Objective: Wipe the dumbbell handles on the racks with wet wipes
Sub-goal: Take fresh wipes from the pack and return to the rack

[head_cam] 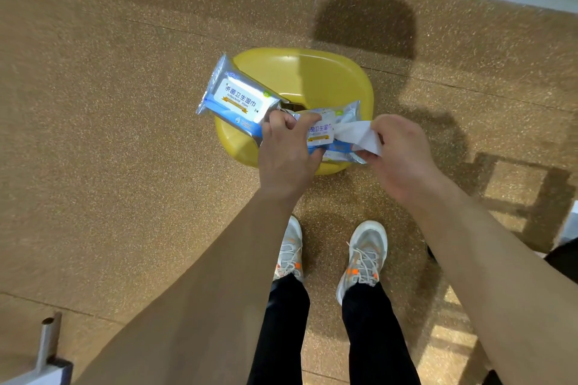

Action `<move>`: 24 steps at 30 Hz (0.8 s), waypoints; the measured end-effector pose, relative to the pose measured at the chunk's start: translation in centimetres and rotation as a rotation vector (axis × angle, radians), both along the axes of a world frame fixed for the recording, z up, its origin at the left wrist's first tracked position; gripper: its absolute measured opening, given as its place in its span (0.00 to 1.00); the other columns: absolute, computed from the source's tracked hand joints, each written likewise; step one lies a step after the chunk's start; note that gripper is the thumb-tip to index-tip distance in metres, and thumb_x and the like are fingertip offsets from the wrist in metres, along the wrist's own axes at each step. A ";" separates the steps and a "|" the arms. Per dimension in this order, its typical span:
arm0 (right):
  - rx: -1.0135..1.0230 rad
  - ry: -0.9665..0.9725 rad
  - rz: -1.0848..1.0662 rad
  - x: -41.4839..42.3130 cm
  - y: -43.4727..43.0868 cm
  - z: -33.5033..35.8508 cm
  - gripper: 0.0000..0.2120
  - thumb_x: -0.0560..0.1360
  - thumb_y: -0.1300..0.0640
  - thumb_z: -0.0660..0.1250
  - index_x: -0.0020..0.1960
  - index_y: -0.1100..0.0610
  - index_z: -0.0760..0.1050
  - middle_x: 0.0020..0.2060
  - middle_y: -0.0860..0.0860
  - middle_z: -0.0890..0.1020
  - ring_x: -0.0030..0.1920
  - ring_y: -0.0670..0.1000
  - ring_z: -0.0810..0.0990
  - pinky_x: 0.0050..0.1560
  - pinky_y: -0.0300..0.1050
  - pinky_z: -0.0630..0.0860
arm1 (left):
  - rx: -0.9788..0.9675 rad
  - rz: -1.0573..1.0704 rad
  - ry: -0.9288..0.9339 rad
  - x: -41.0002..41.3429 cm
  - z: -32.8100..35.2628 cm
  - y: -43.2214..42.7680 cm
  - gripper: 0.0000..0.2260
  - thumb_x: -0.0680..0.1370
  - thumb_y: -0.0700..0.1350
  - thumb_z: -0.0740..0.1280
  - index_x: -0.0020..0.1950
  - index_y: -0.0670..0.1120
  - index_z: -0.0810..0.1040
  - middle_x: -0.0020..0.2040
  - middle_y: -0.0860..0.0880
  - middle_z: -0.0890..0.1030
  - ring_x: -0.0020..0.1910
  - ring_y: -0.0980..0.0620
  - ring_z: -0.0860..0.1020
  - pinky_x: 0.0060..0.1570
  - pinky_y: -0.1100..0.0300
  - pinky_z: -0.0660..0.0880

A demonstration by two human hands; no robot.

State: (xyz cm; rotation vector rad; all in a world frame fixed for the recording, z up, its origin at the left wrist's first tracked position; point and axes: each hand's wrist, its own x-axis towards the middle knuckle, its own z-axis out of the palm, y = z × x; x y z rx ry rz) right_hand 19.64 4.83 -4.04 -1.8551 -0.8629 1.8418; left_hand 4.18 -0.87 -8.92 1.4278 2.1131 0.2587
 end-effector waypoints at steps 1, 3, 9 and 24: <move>-0.049 0.068 -0.098 0.1 -0.2 0.2 0.11 0.81 0.70 0.59 0.42 0.61 0.71 0.32 0.48 0.76 0.32 0.39 0.78 0.38 0.35 0.77 | -0.010 -0.006 0.001 0.2 0.1 0.0 0.23 0.73 0.51 0.76 0.67 0.57 0.77 0.53 0.51 0.62 0.57 0.47 0.68 0.51 0.54 0.74; -0.164 0.273 -0.346 0.3 -0.5 1.0 0.14 0.80 0.70 0.59 0.36 0.60 0.70 0.30 0.52 0.76 0.38 0.49 0.79 0.46 0.43 0.80 | -0.032 -0.028 0.020 0.7 0.3 0.0 0.23 0.74 0.52 0.75 0.68 0.58 0.75 0.54 0.50 0.63 0.57 0.47 0.67 0.51 0.56 0.71; -0.252 0.425 -0.700 1.6 -0.7 3.0 0.05 0.82 0.61 0.63 0.47 0.58 0.72 0.35 0.53 0.76 0.34 0.48 0.81 0.44 0.48 0.83 | -0.054 0.039 0.100 1.5 0.7 0.1 0.21 0.73 0.50 0.75 0.66 0.55 0.77 0.56 0.46 0.68 0.57 0.45 0.69 0.49 0.54 0.72; 0.070 -0.324 0.561 -0.1 -1.7 -1.0 0.22 0.79 0.60 0.61 0.71 0.45 0.74 0.52 0.44 0.79 0.52 0.54 0.81 0.57 0.56 0.79 | -0.003 -0.327 0.274 4.1 0.5 -5.6 0.35 0.75 0.51 0.61 0.81 0.44 0.58 0.82 0.44 0.55 0.81 0.42 0.53 0.75 0.42 0.60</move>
